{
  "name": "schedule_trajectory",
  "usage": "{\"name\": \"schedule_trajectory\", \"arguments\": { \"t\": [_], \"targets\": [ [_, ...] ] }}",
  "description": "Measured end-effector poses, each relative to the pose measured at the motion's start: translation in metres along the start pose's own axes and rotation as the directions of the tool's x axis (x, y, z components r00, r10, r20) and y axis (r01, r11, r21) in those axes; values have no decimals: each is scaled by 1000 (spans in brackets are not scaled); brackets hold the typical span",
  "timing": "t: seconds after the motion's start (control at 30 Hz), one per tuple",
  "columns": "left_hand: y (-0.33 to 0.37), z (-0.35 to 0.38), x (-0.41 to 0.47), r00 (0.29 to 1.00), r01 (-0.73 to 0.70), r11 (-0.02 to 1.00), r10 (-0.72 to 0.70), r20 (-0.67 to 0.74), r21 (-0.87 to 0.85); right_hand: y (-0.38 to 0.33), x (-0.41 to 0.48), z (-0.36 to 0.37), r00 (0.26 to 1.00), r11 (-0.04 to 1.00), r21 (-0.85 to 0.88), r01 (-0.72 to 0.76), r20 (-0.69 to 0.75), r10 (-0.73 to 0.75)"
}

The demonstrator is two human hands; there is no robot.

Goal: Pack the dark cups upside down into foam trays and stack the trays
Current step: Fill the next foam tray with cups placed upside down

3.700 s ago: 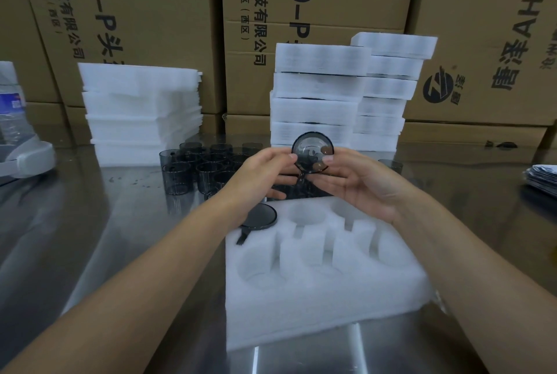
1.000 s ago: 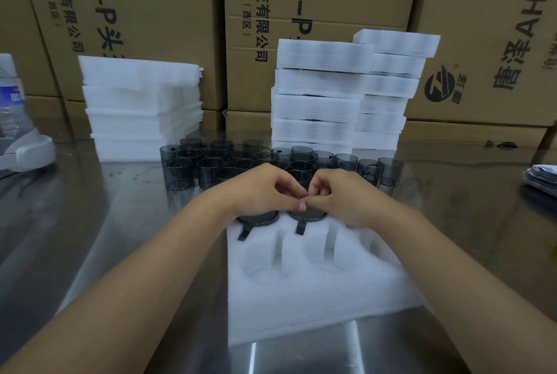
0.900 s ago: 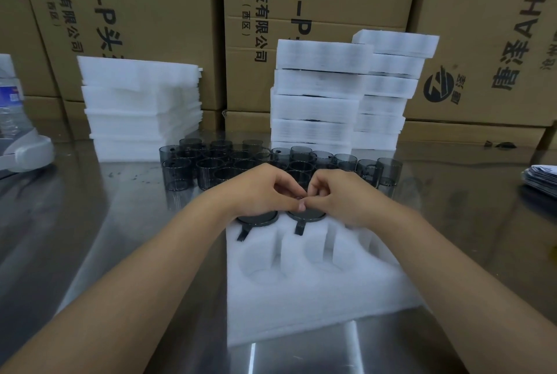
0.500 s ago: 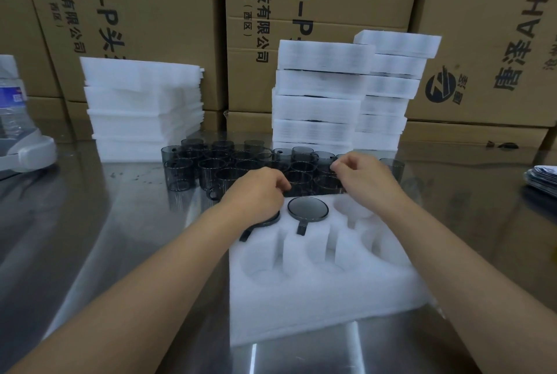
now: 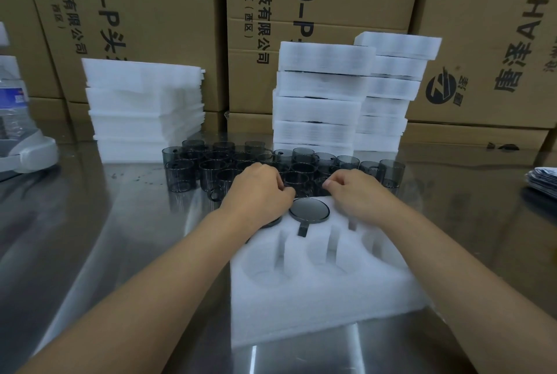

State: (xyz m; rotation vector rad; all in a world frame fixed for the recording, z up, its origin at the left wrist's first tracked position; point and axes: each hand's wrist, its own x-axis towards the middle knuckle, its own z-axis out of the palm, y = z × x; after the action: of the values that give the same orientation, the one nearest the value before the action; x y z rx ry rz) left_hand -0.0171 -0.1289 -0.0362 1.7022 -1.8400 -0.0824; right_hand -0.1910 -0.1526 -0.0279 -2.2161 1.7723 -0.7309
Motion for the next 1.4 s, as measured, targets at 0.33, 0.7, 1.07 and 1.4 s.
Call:
{"name": "schedule_trajectory", "arguments": {
  "t": [0.33,0.7,1.07,1.4],
  "targets": [
    [6,-1,-3,964,-160,987,150,-219,-29,-1,0,0,999,999,34,-4,-38,6],
    [9,-4,-7,831,-484,871,428,-355,-84,-10,3,-9,989,674,734,-87,-17,145],
    [10,-5,-10,754,-627,770,564,-338,-114,3,0,-17,987,502,852,-145,160,14],
    [6,-3,-8,827,-535,831,476,-301,-156,6,3,-15,990,406,912,-58,106,-97]
  ]
}}
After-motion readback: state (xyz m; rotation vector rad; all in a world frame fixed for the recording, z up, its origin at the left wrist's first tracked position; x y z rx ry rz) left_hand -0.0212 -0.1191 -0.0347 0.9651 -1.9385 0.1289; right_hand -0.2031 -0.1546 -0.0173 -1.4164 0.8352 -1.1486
